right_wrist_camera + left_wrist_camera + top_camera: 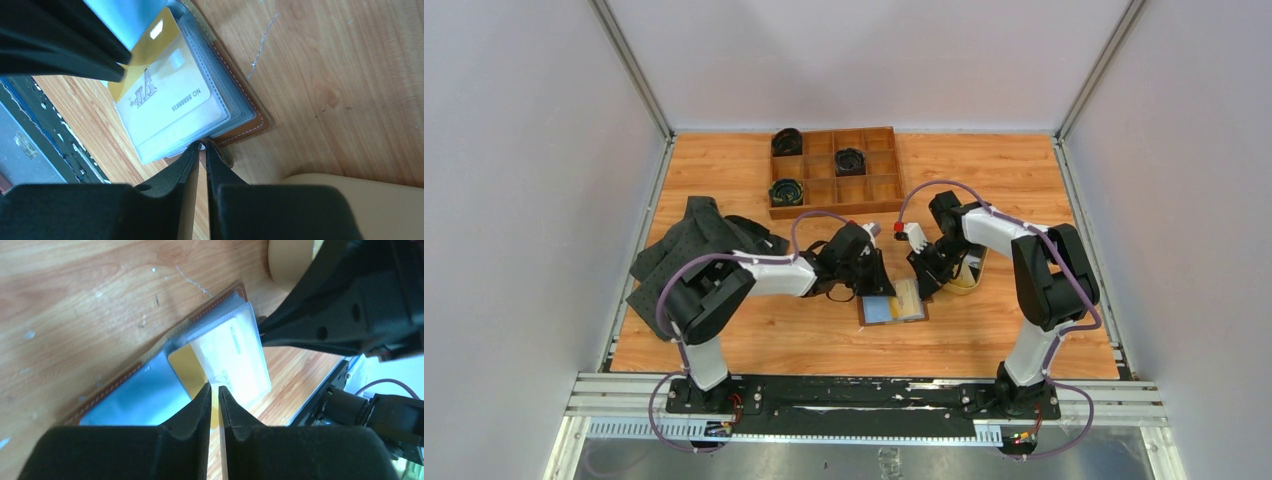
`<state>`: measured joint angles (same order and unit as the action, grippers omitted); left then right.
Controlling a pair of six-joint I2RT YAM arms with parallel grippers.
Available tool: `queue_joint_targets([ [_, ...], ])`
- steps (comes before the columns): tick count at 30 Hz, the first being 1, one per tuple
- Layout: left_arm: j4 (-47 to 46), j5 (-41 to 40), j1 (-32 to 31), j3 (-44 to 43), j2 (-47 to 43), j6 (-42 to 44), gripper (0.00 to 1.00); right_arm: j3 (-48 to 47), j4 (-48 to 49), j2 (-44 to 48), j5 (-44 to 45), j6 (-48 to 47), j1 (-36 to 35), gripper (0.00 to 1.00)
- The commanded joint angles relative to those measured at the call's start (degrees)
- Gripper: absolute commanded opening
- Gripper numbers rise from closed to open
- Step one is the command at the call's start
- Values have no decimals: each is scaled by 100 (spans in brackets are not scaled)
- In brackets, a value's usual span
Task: Put the credit cards into the card holder
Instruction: Insert the credit card into the card holder.
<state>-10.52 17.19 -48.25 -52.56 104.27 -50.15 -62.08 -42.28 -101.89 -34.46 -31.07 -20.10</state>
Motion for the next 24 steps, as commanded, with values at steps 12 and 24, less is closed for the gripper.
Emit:
queue_joint_targets([
  [12, -189, -596, -44, 1017, -1644, 449, 45, 81, -34, 11, 255, -73, -109, 16],
  [24, -987, -159, -53, 1019, -905, -173, 57, 74, -34, -23, 213, -66, -111, 17],
])
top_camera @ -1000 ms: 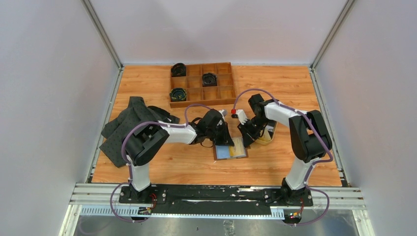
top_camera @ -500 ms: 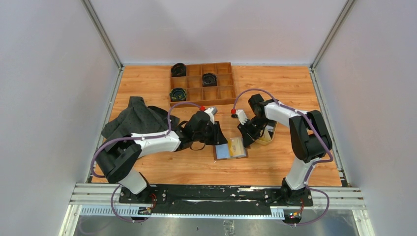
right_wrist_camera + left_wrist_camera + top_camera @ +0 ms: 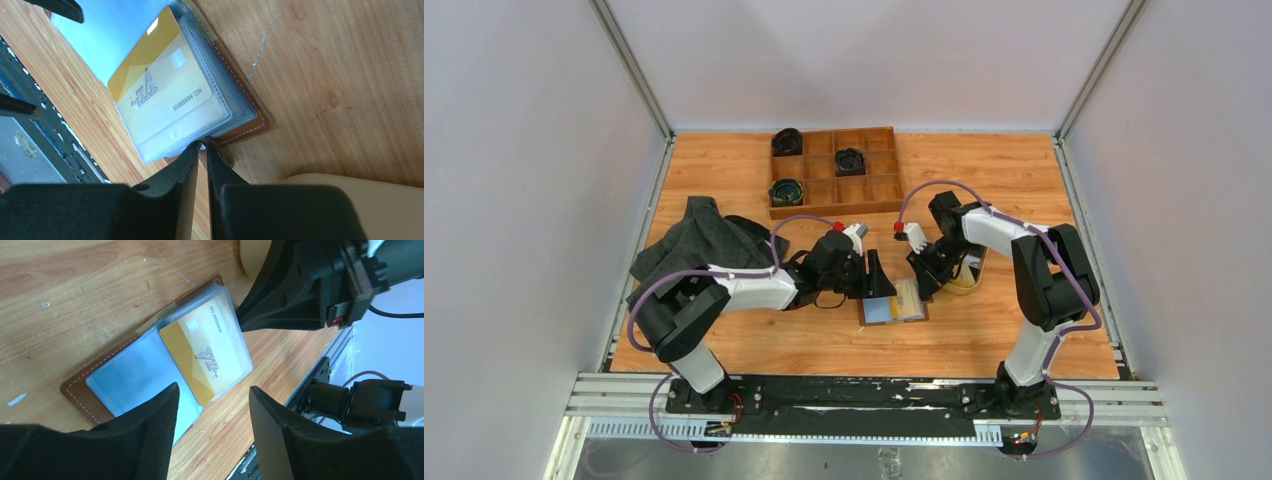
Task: Put the credit cards into the card holder
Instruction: Insert the credit card into the card holder.
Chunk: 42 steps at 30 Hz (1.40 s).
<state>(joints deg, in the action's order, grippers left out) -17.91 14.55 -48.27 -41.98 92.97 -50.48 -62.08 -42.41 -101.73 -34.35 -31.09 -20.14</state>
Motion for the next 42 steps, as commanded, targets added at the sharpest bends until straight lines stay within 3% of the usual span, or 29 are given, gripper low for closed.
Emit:
queue_joint_targets([
  [1, -254, 131, -57, -69, 289, -164, 57, 74, -20, -39, 201, -62, -101, 17],
  [18, -626, 214, -139, -169, 1032, -594, 57, 74, -21, -70, 176, -55, -106, 17],
  [42, -854, 456, -309, -674, 1308, -757, 50, 74, -26, -75, 106, -36, -110, 16],
])
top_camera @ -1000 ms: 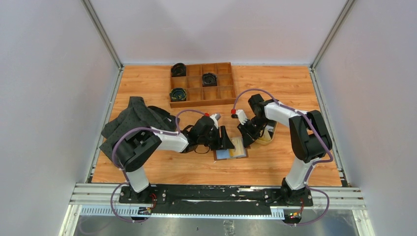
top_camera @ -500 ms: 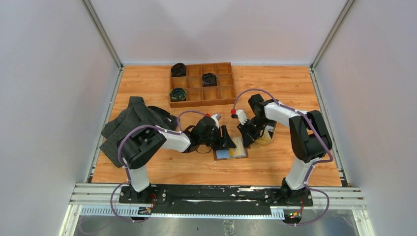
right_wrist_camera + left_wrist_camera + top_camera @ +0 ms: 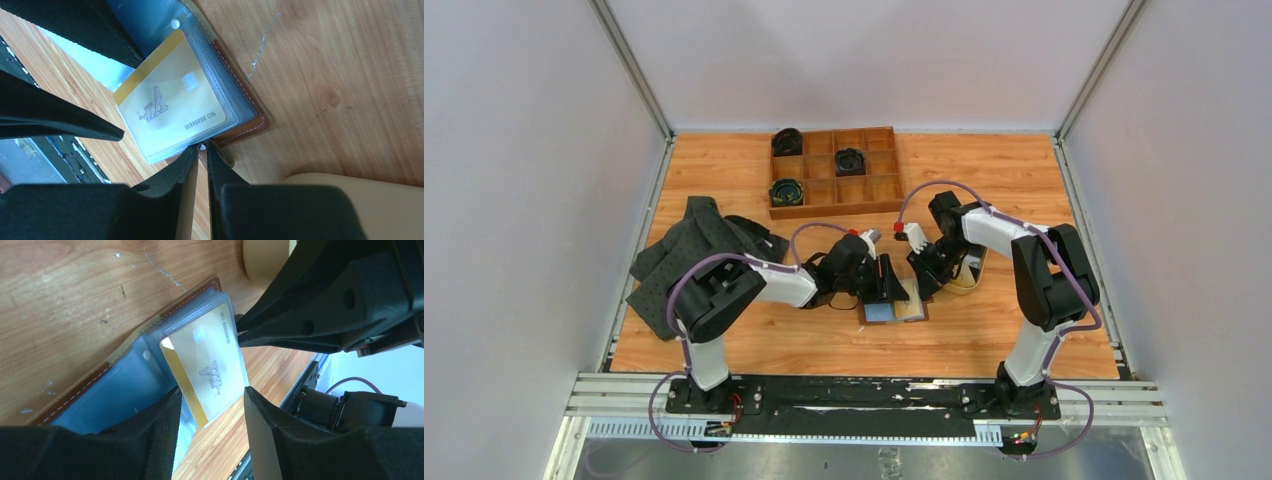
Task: Put the credit cards into the card holder
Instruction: Insert the credit card into the card holder.
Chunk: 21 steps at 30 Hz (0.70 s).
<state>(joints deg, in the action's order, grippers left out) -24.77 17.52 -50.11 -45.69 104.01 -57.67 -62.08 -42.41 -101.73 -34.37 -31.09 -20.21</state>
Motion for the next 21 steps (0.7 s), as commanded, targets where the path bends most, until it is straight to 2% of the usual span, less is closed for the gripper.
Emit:
queue_joint_targets([
  [1, -168, 176, -137, -346, 241, -42, 50, 73, -30, -75, 88, -35, -105, 16],
  [8, -168, 171, -187, -496, 271, -59, 50, 43, -73, -74, -43, -26, -100, 17],
  [16, -168, 41, -184, -277, 163, -11, 50, 62, -91, 496, 119, -138, 115, 31],
  [21, -168, 21, -184, -265, 142, 18, 50, 143, -91, 735, 120, -208, 191, 32],
])
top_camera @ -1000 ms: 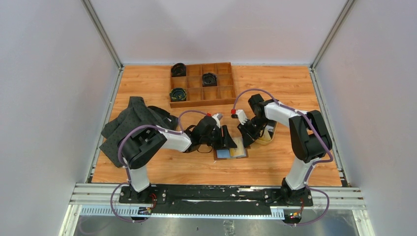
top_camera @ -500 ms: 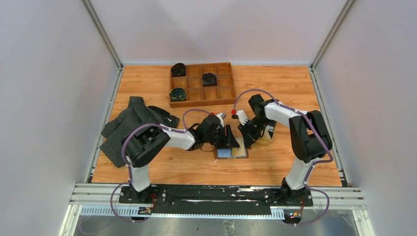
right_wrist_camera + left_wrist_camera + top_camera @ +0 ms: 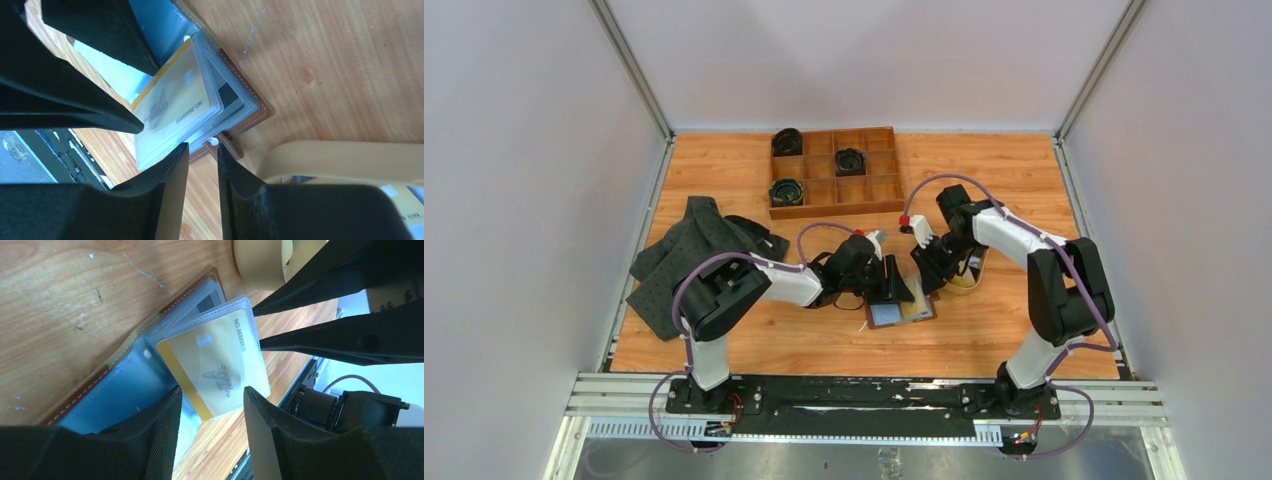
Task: Put the credit cards into the card holder
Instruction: Insert the credit card into the card holder.
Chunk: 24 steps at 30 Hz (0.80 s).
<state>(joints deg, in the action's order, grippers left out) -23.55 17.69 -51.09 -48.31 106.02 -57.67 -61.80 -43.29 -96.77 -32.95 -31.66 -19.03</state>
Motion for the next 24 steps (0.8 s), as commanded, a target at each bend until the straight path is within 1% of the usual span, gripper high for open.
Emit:
queue_joint_targets([
  [1, -290, 4, -85, -3, -70, 19, 50, 109, 0, 219, 3, -151, 77, 32],
  [6, -290, 6, -77, -3, -120, 46, 50, 80, -4, 114, 178, -112, 177, 31],
  [13, -297, 32, -46, 30, -142, 67, 50, 96, 0, 249, 256, -107, 372, 30],
  [24, -308, -67, 11, 252, -531, 256, 50, 108, -112, 299, -430, -254, 424, 30],
])
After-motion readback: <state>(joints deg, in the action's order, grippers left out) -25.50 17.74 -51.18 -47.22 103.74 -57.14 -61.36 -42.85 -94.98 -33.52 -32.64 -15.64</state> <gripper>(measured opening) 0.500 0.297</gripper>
